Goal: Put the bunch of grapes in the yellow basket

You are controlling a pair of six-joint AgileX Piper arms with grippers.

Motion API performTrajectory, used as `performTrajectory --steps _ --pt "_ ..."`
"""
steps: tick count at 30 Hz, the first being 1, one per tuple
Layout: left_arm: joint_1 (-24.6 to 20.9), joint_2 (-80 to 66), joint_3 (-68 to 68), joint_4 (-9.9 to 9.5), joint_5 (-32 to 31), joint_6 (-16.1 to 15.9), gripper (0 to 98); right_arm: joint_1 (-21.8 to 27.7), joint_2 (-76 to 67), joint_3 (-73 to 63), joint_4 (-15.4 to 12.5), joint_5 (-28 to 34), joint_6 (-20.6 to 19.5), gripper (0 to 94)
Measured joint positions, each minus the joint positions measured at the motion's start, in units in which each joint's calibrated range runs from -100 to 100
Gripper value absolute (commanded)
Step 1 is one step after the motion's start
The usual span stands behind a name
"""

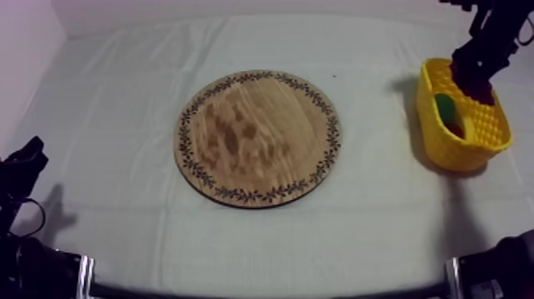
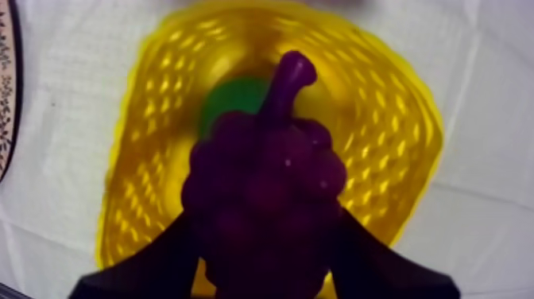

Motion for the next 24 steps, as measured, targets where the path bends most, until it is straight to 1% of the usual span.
performTrajectory --steps 5,7,11,15,17,20,24 --pt "0.00 0.00 0.00 0.00 0.00 0.00 0.0 0.99 3.49 1.39 -0.29 -2.09 0.24 56.8" --pt "0.00 0.00 0.00 0.00 0.00 0.00 0.0 0.99 4.53 1.94 -0.82 -2.89 0.39 61.4" --pt "0.00 0.00 0.00 0.00 0.00 0.00 0.0 0.96 5.50 2.34 -1.35 -2.99 0.82 65.6" --pt "0.00 0.00 0.00 0.00 0.00 0.00 0.0 0.96 4.45 2.33 -1.43 -2.75 1.27 65.9" --pt "0.00 0.00 0.00 0.00 0.00 0.00 0.0 1.08 3.22 2.33 -1.43 -2.62 1.63 64.3" --pt "0.00 0.00 0.00 0.00 0.00 0.00 0.0 1.27 0.29 2.33 -1.27 -2.09 2.10 60.1" --pt "0.00 0.00 0.00 0.00 0.00 0.00 0.0 1.29 -5.41 2.92 -1.27 -1.26 2.55 51.4"
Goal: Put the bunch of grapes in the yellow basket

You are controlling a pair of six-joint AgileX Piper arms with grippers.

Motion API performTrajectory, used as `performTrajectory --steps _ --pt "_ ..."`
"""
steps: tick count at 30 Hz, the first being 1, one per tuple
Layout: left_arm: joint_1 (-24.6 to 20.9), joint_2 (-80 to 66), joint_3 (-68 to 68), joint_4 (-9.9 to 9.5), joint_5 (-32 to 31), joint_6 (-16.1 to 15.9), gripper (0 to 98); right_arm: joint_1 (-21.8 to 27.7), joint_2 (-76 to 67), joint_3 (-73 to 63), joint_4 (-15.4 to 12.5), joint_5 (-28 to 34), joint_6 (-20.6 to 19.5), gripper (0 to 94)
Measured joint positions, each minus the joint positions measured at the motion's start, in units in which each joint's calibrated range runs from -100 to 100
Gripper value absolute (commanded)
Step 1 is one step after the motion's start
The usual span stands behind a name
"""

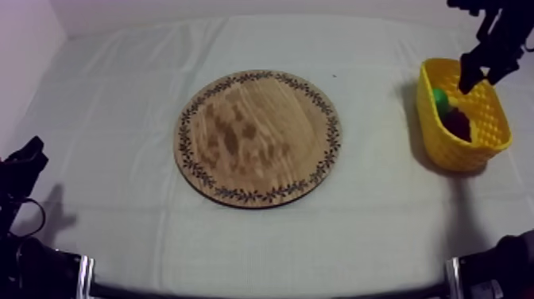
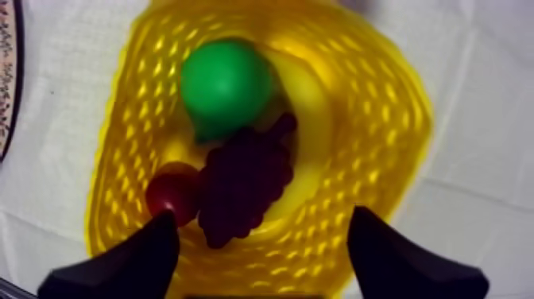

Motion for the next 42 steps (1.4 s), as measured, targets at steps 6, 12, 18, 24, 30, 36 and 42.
performTrajectory --steps 6,12,18,24,30,36,42 --pt "0.00 0.00 0.00 0.00 0.00 0.00 0.0 -1.16 -10.26 4.84 -0.66 -1.31 -0.37 38.8" --pt "0.00 0.00 0.00 0.00 0.00 0.00 0.0 -3.76 -22.59 14.02 0.45 -7.17 -2.91 27.3" --pt "0.00 0.00 0.00 0.00 0.00 0.00 0.0 -4.40 -34.11 25.72 2.28 -15.45 -5.60 8.0" --pt "0.00 0.00 0.00 0.00 0.00 0.00 0.0 -4.40 -45.32 36.77 0.51 -25.92 -6.10 1.4" --pt "0.00 0.00 0.00 0.00 0.00 0.00 0.0 -1.98 -56.61 48.38 -6.09 -36.60 -4.22 0.5" --pt "0.00 0.00 0.00 0.00 0.00 0.00 0.0 -1.90 -69.50 60.99 -14.32 -44.43 0.55 0.4" --pt "0.00 0.00 0.00 0.00 0.00 0.00 0.0 -4.05 -81.20 71.41 -16.58 -46.74 1.87 0.3"
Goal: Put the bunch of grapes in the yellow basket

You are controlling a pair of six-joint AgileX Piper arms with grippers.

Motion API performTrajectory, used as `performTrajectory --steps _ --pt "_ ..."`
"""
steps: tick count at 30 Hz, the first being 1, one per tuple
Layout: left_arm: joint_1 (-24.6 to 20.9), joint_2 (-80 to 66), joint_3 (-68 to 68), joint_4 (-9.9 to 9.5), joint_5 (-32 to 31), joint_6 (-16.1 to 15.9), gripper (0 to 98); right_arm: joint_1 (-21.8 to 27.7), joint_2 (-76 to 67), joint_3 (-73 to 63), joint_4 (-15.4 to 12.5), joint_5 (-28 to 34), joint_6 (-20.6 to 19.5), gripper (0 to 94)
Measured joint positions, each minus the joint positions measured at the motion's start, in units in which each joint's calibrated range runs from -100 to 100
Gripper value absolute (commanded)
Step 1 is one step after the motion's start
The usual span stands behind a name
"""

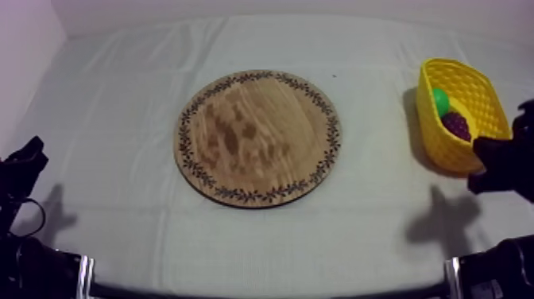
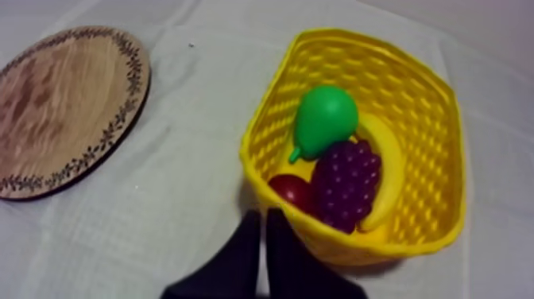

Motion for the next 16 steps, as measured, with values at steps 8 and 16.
performTrajectory --steps 8,16 --pt "0.00 0.00 0.00 0.00 0.00 0.00 0.0 -3.32 -11.59 6.47 8.39 -2.60 -8.09 0.2" --pt "0.00 0.00 0.00 0.00 0.00 0.00 0.0 -5.19 -17.24 7.56 9.43 -3.94 -12.03 0.2"
